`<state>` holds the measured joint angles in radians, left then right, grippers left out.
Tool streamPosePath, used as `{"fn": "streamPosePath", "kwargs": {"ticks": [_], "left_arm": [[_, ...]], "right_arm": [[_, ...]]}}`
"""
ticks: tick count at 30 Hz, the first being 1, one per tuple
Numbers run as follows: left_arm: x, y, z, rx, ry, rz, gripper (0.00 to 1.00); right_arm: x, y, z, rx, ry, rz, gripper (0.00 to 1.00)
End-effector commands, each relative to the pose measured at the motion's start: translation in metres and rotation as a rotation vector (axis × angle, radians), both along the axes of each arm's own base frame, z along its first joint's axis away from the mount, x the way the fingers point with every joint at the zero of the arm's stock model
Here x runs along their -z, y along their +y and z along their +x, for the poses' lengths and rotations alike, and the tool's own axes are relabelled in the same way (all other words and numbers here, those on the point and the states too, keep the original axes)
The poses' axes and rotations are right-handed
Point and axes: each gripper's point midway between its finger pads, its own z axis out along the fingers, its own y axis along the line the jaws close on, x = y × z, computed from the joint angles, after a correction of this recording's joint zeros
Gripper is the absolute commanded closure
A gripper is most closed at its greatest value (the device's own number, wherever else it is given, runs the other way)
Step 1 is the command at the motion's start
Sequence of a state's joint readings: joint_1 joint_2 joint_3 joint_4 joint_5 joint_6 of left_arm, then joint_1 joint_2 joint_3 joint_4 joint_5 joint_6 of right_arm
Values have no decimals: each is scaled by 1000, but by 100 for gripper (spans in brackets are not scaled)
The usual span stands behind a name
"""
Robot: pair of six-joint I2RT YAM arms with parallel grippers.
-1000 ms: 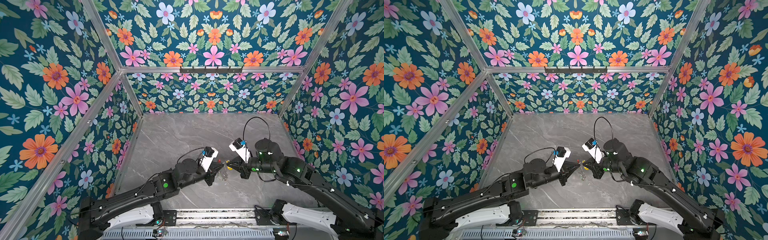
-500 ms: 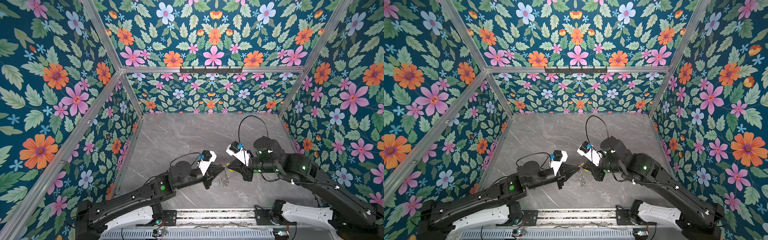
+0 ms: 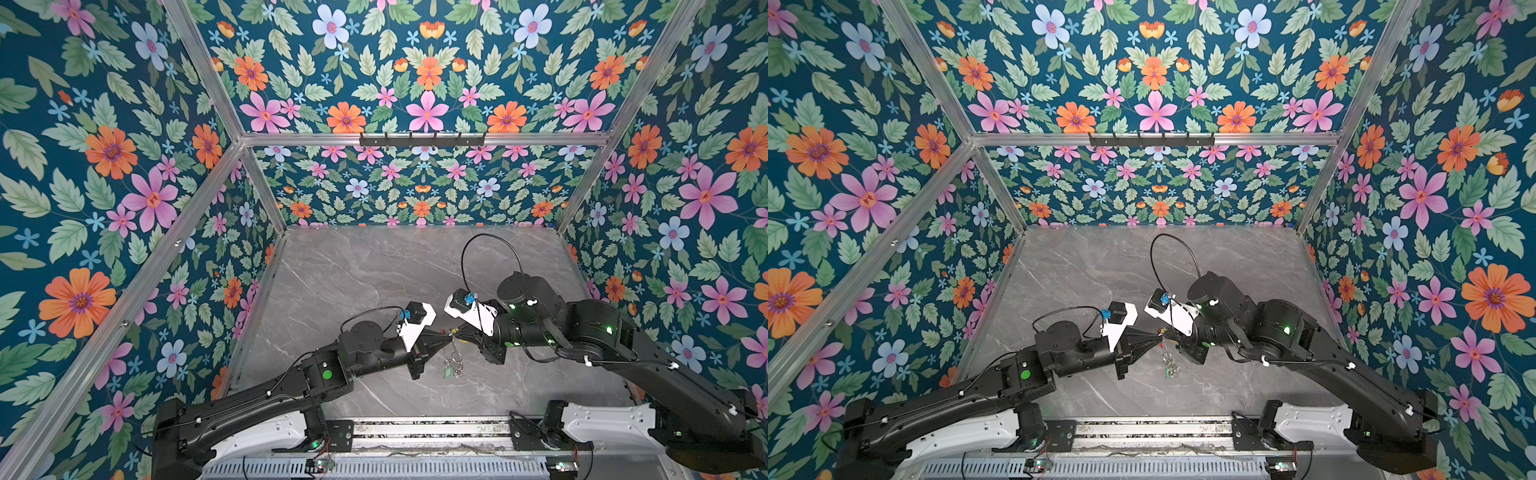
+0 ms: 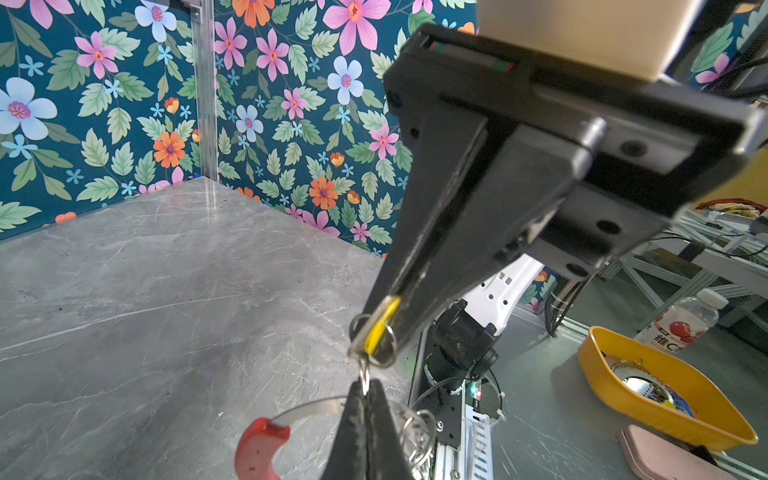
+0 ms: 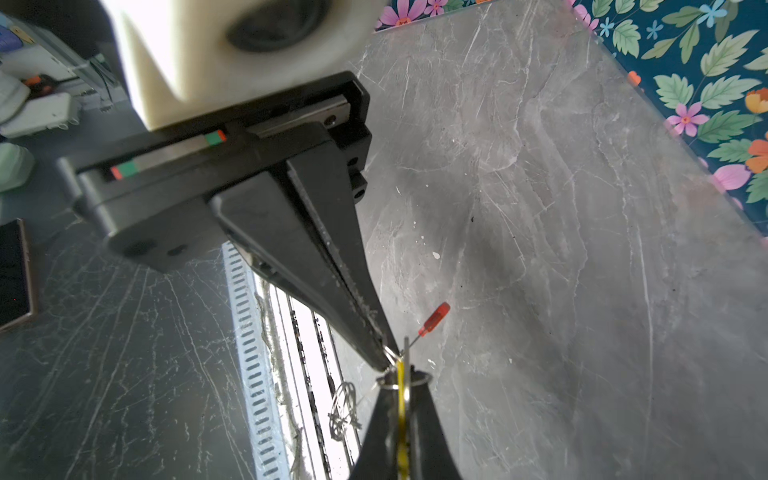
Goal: Remove the keys from the keyring
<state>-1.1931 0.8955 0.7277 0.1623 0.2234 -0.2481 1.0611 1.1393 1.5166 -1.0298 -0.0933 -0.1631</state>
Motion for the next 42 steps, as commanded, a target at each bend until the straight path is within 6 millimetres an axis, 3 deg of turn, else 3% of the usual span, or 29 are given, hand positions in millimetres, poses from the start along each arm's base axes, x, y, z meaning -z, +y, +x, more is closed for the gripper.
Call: {"fn": "streamPosePath", "kwargs": {"ticks": [1,5,10,19,28,37,42], "left_arm": [[11,1,-12,69,-7,34,100],[5,4,-18,95,-24,26,100],[11,8,-7,25,-16,91,100],[16,15,-4,3,-9,173,100],[-12,24,-19,60,-25,60,100],[-9,22,-33,137,-8,64,100],[-11,20,-34,146,-11,29,100]], "right_arm": [[-22,14,8,-8,-89,51,100],[-23,13,6,-16,-123,20,100],[-23,11,3,-36,-121,-7,100],[-20,8,9,-21,-160,-37,100],[-20,16,3,-40,-157,61,100],[-24,17,7,-44,-207,77,100],[-36,21,12,-49,-285,117,100]]}}
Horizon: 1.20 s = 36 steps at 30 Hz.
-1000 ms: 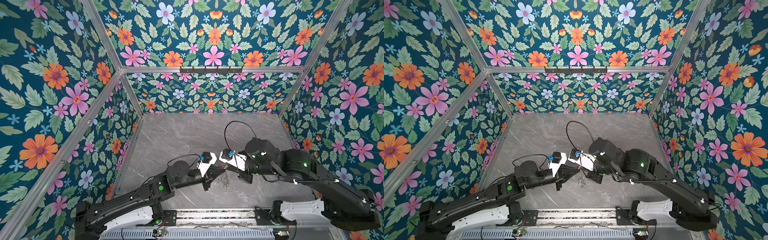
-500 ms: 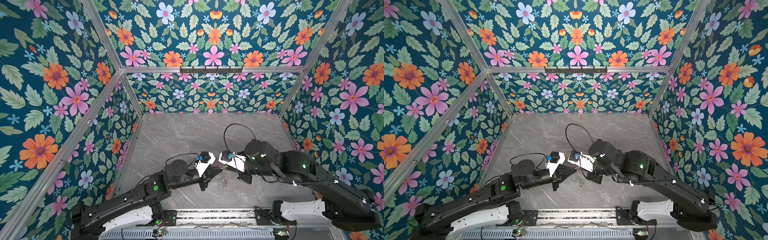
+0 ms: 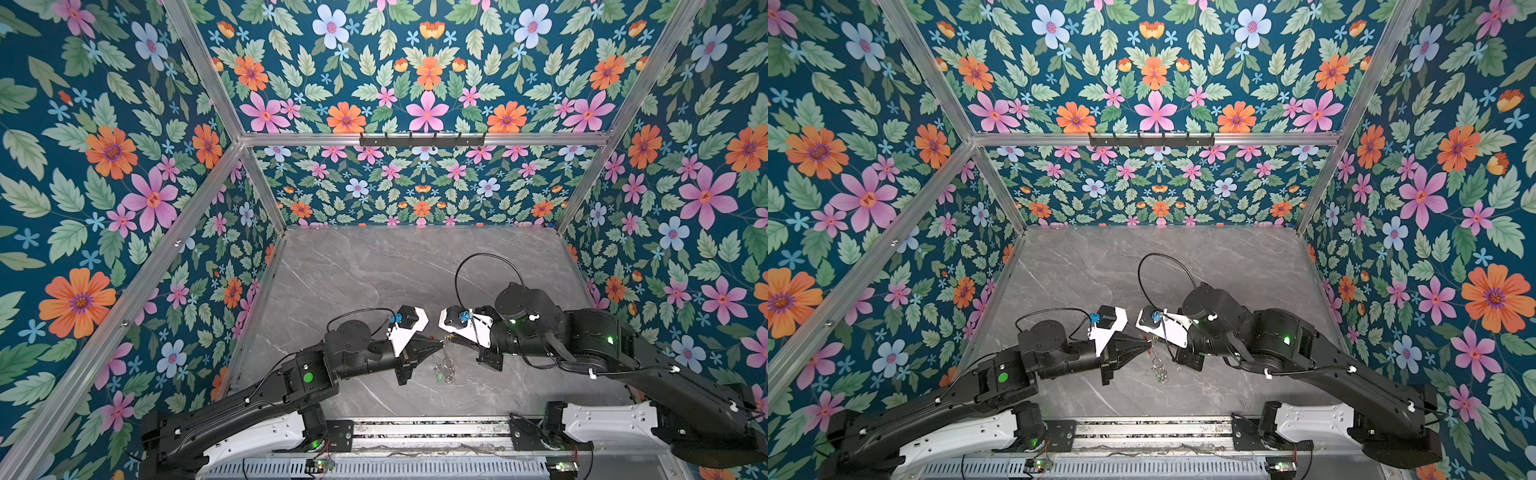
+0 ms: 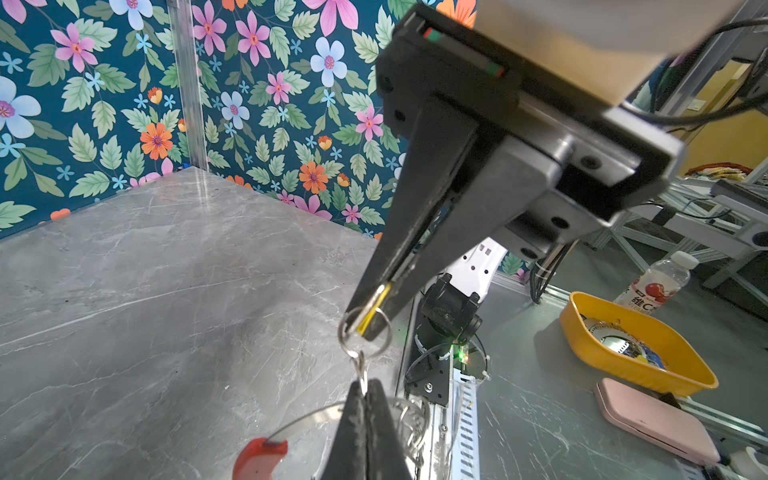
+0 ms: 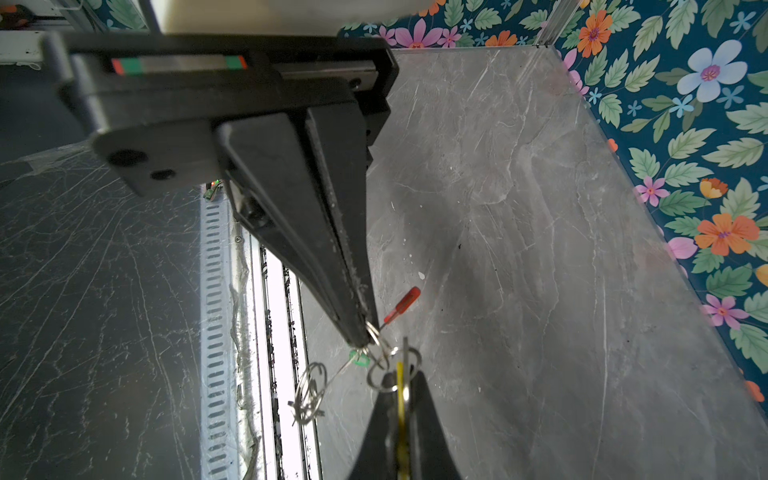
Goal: Remove the keys from the keyring
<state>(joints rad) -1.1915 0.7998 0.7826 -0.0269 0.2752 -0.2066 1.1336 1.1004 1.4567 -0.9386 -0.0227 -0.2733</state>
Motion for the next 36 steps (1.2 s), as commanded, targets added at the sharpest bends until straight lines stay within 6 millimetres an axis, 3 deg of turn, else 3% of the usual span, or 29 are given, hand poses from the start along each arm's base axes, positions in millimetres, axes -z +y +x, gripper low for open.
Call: {"fn": "streamPosePath", "kwargs": {"ticks": [1,9,18,26,36], "left_arm": [[0,-3,-15,86,10,-23,100],[-16,-9,-12,85,-30,-155,100],[-36,-3,-5,30,-137,-321,100],[-39,12,4,-54,-222,-429,100],[-38,15,3,-63,-256,-460,100]], "right_arm": [[-36,14,19,31,-143,132,100],[-51,23,20,0,-180,153,100],[-62,33,24,-4,-235,113,100],[-64,49,32,27,-356,33,97],[-71,76,30,25,-509,-26,94]]}}
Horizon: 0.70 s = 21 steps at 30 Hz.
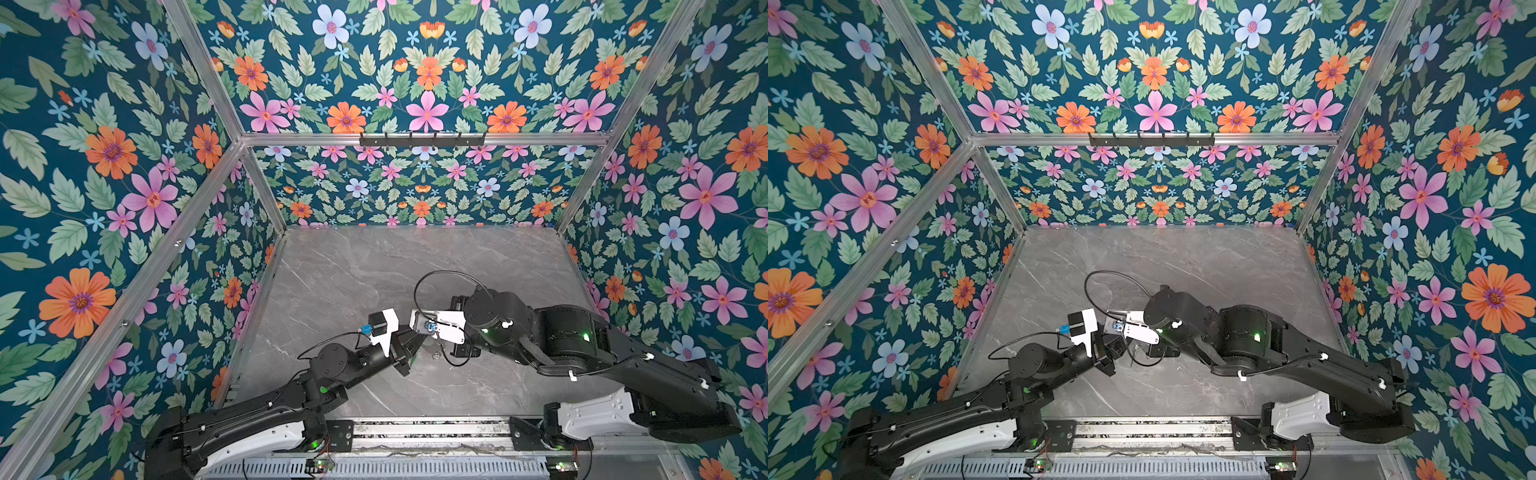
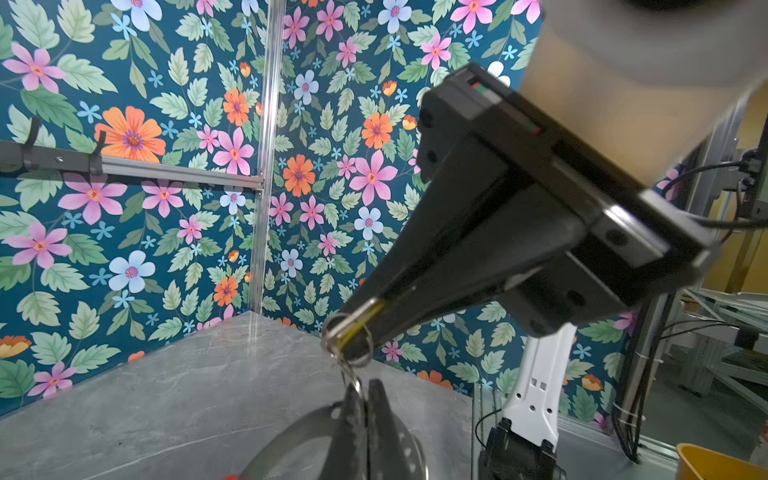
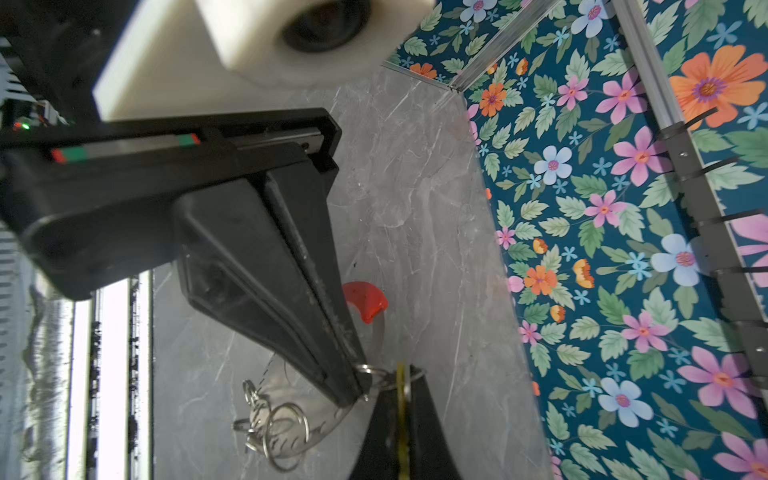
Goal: Remove the keys from the keyring
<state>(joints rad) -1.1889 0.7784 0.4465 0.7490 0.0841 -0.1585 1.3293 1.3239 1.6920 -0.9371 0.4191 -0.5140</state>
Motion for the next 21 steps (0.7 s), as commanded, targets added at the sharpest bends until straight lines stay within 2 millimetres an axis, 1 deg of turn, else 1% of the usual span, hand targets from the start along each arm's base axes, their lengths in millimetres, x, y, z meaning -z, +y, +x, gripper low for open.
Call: {"fn": "streamPosePath", "kwargs": {"ticks": [1,8,13,21], "left_arm": [[-10,0,-26,116,-91,-23,100],[-8,5,-29,113,-120,-35,100],[-8,7,-30,110,-139,-42,100],[-10,11,-34,119,-155,-56,100]], "right_arm": [[-36,34,4,-19,-102,149,94],[-42,43,0,-29,-150,142,94],[-41,48,-4,-37,-178,125,93],[-39,57,-5,-36,-252,81,87]]}}
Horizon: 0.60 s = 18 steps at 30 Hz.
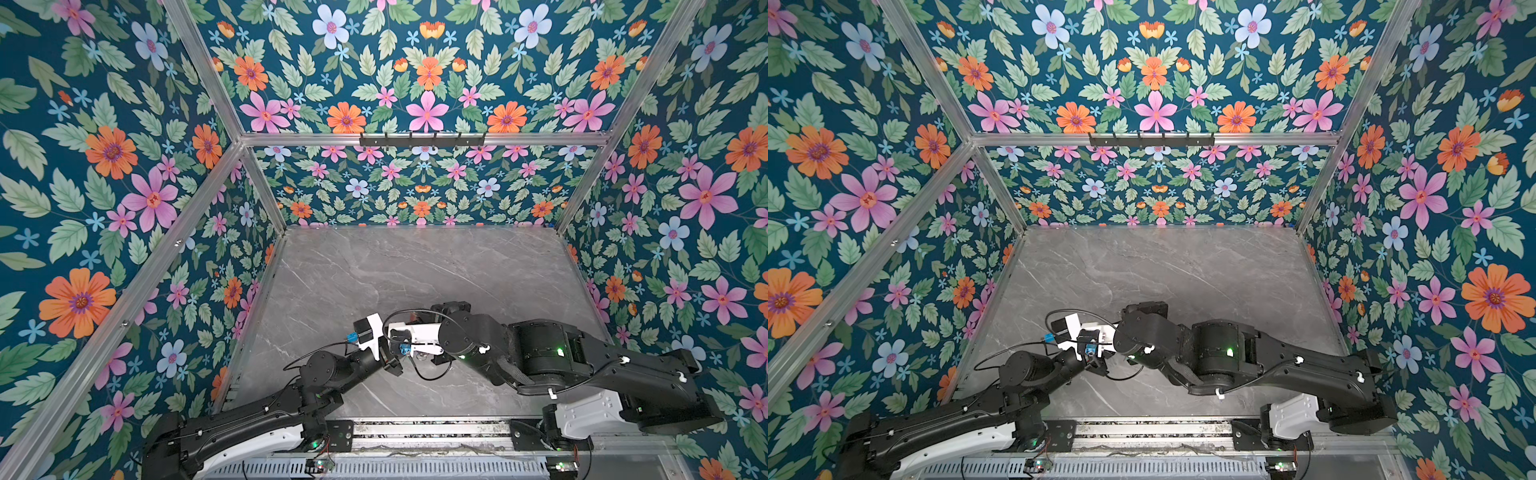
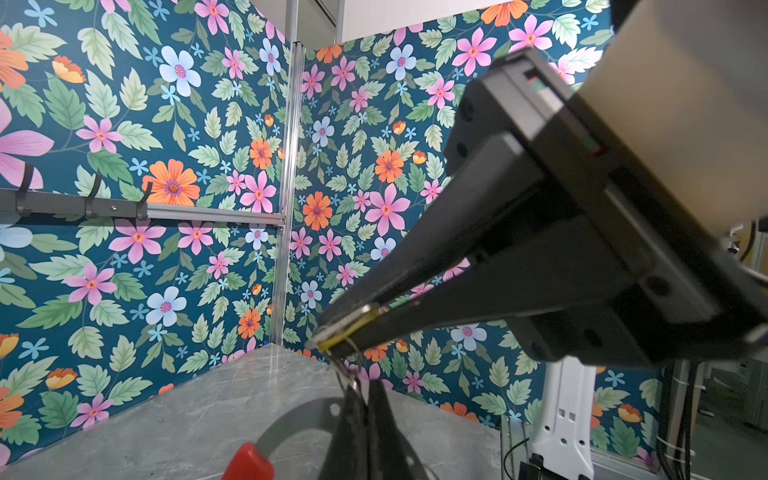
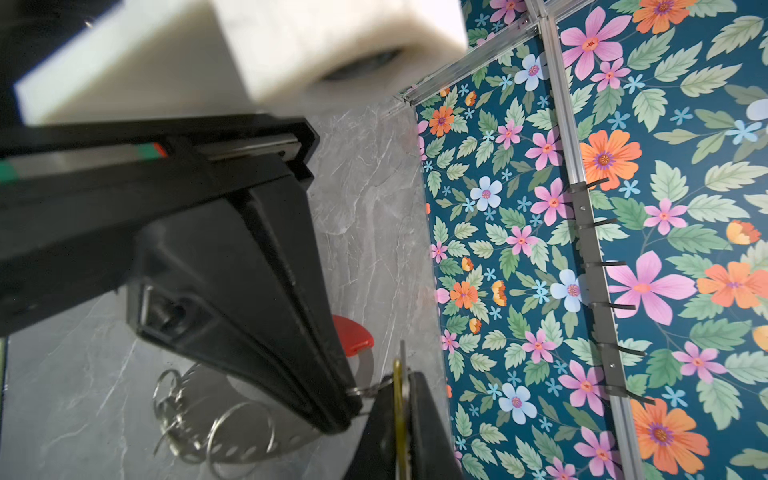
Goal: Remove the keys from the keyring
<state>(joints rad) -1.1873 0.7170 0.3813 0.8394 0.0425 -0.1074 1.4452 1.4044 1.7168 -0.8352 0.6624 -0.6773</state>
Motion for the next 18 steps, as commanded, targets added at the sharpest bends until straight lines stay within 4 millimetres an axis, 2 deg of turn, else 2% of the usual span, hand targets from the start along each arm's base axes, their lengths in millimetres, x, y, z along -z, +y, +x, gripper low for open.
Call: {"fn": "streamPosePath", "kwargs": {"ticks": [1,4,12,18], "left_arm": [[-2,-8,-34,173,-98,19,100],[-4,-6,-34,170,-100,13,100],[-5,0,-36,166,-104,0,100],[-6,2,-37,164,-107,-11,100]], "right_arm": [[-26,29,-5,-53,-5,161,87],[-26,31,-6,-57,-8,159,86],[-25,36,-6,-63,-15,156,76],[-26,37,-7,-72,-12,162,75]]}}
